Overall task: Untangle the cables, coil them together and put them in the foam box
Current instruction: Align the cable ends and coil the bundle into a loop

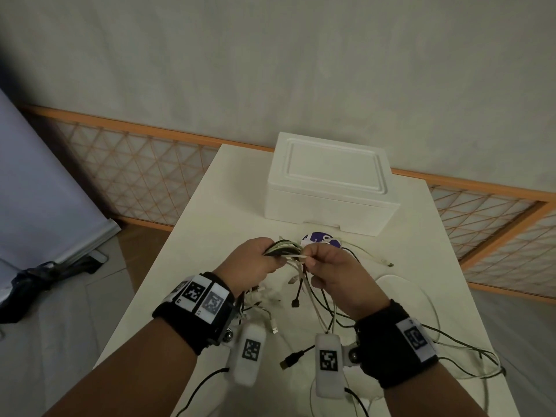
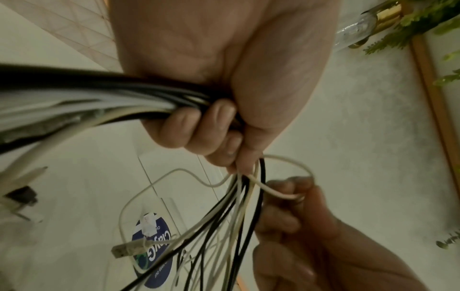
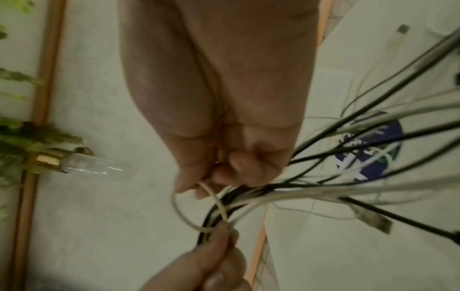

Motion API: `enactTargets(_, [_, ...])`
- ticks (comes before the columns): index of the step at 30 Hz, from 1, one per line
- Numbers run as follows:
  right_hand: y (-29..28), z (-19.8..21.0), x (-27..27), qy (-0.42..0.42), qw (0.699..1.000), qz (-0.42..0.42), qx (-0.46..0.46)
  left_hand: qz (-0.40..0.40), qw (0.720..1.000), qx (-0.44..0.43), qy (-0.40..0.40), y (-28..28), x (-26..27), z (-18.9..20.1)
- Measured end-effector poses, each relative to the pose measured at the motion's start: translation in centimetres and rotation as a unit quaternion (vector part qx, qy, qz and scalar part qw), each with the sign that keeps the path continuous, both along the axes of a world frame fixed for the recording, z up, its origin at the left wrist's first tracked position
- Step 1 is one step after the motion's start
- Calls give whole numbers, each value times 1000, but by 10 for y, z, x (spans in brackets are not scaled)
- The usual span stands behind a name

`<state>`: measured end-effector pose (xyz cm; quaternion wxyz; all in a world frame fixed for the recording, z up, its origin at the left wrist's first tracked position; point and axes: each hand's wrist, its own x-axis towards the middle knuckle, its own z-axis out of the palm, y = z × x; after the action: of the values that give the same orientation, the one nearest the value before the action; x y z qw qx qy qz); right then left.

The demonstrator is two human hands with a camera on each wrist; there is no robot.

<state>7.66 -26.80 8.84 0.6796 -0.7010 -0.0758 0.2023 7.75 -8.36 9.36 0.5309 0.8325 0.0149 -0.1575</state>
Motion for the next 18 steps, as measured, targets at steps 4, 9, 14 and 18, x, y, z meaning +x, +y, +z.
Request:
enactTargets(4, [0,9,-8,16,999,43,-15,-28,997,65,-39,-4,1,0])
enactTargets(9, [10,18,-3,-218,875,140,-409,-60,987,128,-72,-8,-6,-6])
enactTargets(14, [-9,23,-11,-65,993,100,-20,-3,993,112,-38,17,5,-12])
enactTargets(18, [-2,30,-14,-40,946,185,-265,-57,983,147,-96,5,-5,-13])
